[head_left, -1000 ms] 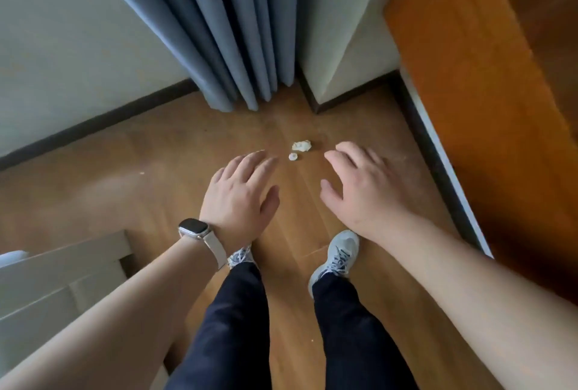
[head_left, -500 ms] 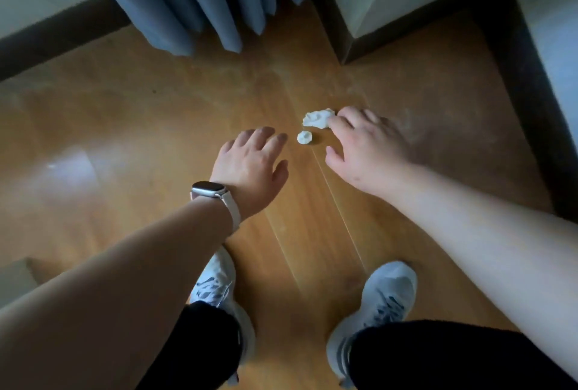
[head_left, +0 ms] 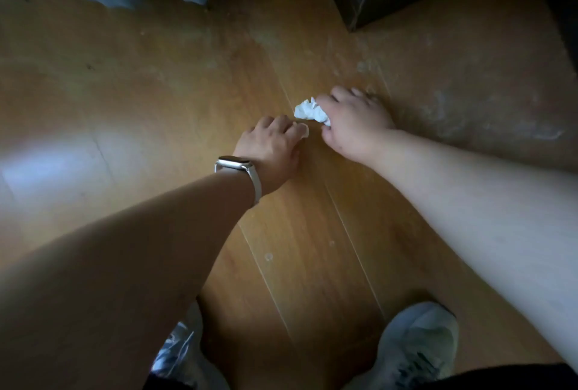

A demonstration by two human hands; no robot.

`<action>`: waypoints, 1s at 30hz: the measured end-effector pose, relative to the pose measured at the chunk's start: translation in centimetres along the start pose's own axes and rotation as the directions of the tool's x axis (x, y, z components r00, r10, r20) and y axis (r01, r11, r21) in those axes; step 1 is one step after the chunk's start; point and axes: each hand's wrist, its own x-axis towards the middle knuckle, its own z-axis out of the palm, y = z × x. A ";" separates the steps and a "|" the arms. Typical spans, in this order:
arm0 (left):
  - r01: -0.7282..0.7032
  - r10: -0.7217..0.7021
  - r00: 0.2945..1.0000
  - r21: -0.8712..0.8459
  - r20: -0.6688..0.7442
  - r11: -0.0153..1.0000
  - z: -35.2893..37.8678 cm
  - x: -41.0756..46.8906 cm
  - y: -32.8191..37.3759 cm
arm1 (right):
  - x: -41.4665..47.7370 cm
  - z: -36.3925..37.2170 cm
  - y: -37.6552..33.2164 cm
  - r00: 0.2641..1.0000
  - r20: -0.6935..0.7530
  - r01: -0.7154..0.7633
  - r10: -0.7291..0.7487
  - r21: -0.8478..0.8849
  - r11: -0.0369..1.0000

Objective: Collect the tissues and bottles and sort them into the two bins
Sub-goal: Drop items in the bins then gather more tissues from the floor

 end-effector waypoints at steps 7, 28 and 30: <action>0.096 -0.096 0.995 -0.010 0.033 0.995 -2.1 -1.3 -0.3 | -1.5 -1.3 -1.1 1.000 0.005 -0.015 0.015 0.104 0.994; 0.103 -0.187 0.929 -0.260 -0.321 0.960 -42.2 -22.0 10.3 | -22.9 -37.9 -10.6 0.988 -0.152 0.082 -0.027 0.370 0.925; 0.080 -0.167 0.923 -0.253 -0.348 0.964 -46.6 -23.6 12.0 | -25.2 -42.1 -11.2 0.982 -0.187 0.089 -0.006 0.439 0.894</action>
